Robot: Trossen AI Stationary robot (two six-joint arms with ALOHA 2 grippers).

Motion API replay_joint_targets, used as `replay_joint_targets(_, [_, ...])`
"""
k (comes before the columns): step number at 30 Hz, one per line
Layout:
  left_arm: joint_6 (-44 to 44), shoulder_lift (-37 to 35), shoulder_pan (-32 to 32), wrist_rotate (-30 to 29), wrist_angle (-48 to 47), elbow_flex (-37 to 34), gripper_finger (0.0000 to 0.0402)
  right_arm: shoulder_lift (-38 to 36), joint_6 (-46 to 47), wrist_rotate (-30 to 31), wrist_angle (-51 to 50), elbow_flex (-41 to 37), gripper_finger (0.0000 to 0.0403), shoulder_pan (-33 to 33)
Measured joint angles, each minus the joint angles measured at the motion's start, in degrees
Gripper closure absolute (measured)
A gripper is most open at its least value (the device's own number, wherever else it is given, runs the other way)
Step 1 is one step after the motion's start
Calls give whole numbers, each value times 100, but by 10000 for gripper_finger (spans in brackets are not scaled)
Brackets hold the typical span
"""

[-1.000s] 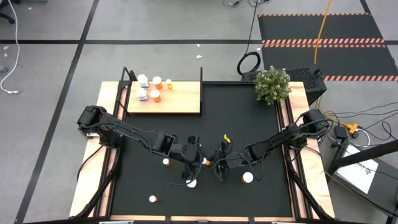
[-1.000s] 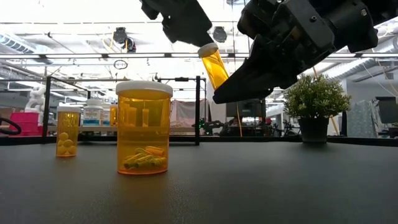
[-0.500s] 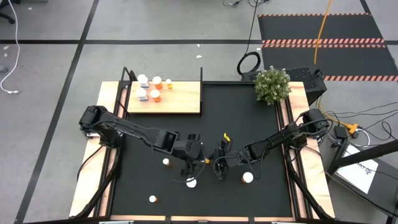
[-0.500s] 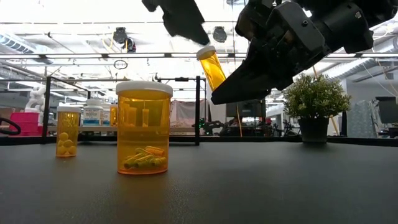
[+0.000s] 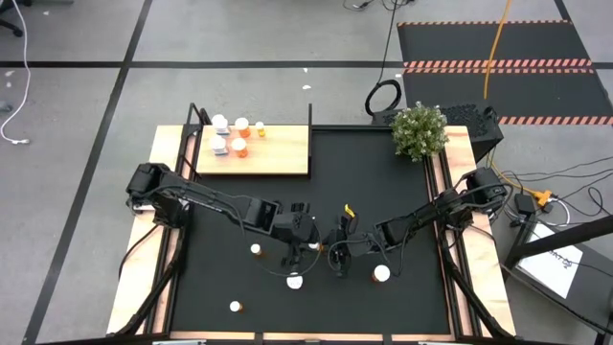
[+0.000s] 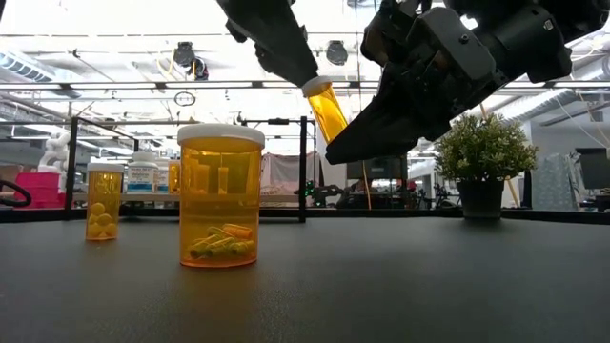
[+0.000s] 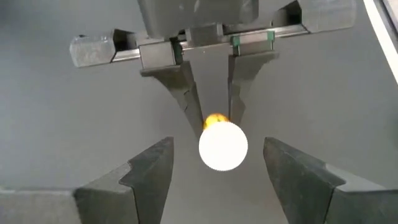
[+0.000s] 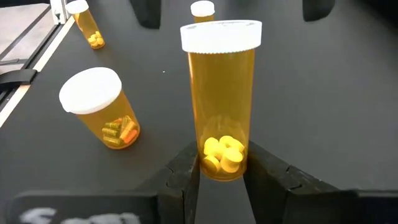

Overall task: Pick and place medicine bottles onto shelf by color
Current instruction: Put the small orange pill bottle aligned with the other small orange pill bottle on the shelf

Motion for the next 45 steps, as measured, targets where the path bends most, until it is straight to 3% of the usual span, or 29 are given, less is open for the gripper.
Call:
replay_joint_targets(10, [65,186,32,-12,50,-4,158,0,131,6,-36,7,303,-2])
replay_joint_targets(26, [65,186,91,-8,89,-4,281,0,140,24,-39,7,303,-17])
replay_joint_targets(36, [149,184,93,-10,43,-4,262,0,138,42,-5,7,294,-15])
replay_joint_targets(45, [201,128,117,-25,-47,-4,282,2,133,156,181,9,230,-4])
